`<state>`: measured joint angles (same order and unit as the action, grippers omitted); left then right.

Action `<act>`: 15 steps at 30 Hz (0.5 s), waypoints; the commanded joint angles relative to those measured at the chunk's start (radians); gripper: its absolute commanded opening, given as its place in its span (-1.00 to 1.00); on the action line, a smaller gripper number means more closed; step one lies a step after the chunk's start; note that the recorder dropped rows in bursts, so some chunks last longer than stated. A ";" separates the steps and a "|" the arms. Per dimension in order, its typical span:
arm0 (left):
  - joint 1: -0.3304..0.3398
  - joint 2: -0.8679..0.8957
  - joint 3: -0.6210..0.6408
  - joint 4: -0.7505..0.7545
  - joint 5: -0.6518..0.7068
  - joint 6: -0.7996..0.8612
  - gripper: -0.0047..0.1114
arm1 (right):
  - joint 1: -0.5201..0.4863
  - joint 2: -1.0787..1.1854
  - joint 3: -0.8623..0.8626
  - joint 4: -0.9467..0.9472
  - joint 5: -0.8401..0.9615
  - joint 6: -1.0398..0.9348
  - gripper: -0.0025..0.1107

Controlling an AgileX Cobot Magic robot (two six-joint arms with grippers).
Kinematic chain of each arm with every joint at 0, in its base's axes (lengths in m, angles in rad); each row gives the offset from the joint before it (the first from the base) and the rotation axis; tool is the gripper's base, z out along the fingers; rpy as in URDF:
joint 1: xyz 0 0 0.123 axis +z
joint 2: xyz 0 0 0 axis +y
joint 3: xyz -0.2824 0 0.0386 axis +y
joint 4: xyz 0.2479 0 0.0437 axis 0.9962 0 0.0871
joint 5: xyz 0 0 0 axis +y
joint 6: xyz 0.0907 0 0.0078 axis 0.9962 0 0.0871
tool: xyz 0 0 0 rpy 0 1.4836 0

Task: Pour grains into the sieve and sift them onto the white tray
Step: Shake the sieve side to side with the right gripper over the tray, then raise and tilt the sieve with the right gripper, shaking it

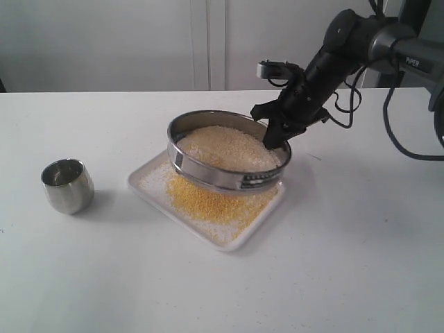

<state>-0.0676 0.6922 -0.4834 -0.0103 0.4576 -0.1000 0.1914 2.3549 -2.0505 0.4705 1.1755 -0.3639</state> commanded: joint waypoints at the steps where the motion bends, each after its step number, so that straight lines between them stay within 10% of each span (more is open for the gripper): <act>1: 0.004 -0.006 0.004 -0.011 0.006 -0.005 -0.92 | -0.003 -0.004 -0.015 0.084 0.046 -0.162 -0.96; 2: 0.004 -0.006 0.004 -0.011 0.006 -0.005 -0.92 | -0.003 -0.009 -0.022 0.026 0.046 -0.308 -0.96; 5: 0.004 -0.006 0.004 -0.011 0.006 -0.005 -0.92 | -0.008 -0.007 -0.020 0.017 0.003 0.105 -0.96; 15: 0.004 -0.006 0.004 -0.011 0.006 -0.005 -0.92 | 0.006 -0.130 -0.021 -0.133 -0.033 -0.074 -0.96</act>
<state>-0.0676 0.6922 -0.4834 -0.0103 0.4576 -0.1000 0.1975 2.2851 -2.0618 0.3216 1.1930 -0.4269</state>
